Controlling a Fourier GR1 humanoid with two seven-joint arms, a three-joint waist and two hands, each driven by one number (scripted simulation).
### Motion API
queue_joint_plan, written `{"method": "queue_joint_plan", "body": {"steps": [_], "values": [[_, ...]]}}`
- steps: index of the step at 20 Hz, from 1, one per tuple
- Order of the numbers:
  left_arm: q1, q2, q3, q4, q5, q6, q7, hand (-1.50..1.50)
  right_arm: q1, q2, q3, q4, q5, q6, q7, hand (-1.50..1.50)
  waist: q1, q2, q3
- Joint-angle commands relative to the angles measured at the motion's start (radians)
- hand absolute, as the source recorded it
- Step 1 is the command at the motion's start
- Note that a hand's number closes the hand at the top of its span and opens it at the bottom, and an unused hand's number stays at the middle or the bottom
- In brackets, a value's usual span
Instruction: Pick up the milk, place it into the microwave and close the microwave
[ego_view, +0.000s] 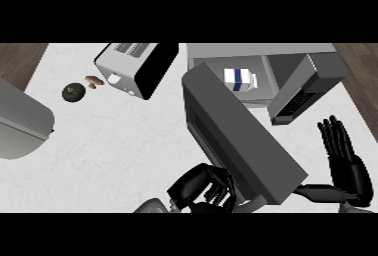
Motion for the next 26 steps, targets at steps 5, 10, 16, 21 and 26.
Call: {"method": "queue_joint_plan", "body": {"steps": [5, 10, 16, 21, 26], "values": [[-0.132, -0.005, -0.212, 0.062, 0.235, 0.323, 0.012, 1.5, 0.075, -0.04, -0.003, -0.206, -0.134, 0.135, 0.112, -1.5, -0.038, 0.011, -0.001], [-0.2, -0.005, -0.211, 0.068, 0.347, 0.43, -0.016, 1.5, 0.043, -0.065, 0.011, -0.27, -0.169, 0.169, 0.175, -1.5, -0.076, 0.021, -0.003], [-0.327, -0.006, -0.177, 0.097, 0.437, 0.507, -0.061, 1.5, 0.034, -0.125, 0.033, -0.362, -0.233, 0.264, 0.24, -1.5, -0.119, 0.025, -0.004], [-0.403, -0.006, -0.166, 0.122, 0.529, 0.548, -0.065, 1.5, 0.004, -0.142, 0.05, -0.398, -0.28, 0.297, 0.29, -1.5, -0.156, 0.038, -0.004], [-0.493, -0.006, -0.104, 0.194, 0.604, 0.587, -0.055, 1.5, -0.001, -0.156, 0.042, -0.43, -0.342, 0.333, 0.302, -1.5, -0.197, 0.046, -0.002]]}}
